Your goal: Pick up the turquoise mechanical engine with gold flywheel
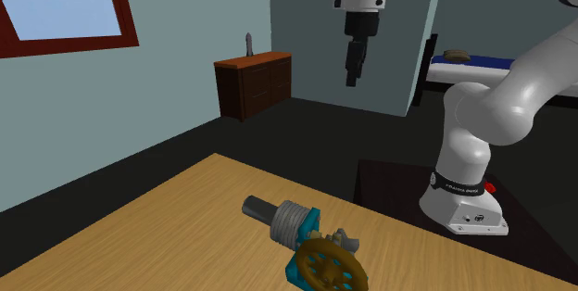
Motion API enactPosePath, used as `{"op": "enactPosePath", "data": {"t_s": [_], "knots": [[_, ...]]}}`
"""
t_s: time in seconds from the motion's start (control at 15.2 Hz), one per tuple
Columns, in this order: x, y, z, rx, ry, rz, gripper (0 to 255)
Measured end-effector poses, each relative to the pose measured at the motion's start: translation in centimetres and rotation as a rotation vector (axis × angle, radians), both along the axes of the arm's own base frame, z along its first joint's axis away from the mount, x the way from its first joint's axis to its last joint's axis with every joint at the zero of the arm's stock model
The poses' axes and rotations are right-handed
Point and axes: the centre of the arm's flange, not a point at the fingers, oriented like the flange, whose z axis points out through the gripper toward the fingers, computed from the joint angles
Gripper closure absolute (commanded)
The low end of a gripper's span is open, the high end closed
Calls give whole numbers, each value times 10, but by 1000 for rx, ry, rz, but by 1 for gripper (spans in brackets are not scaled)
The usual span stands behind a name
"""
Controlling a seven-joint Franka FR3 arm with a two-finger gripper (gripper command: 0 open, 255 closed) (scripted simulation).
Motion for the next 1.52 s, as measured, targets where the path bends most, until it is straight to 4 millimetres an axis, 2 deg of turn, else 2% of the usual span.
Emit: {"op": "enactPosePath", "data": {"t_s": [0.13,0.73,1.25,1.52], "knots": [[-6,25,-11,3,4,-44,0],[0,137,-49,13,21,-241,0],[27,235,-83,24,34,-414,0],[39,277,-102,28,42,-502,0]]}}
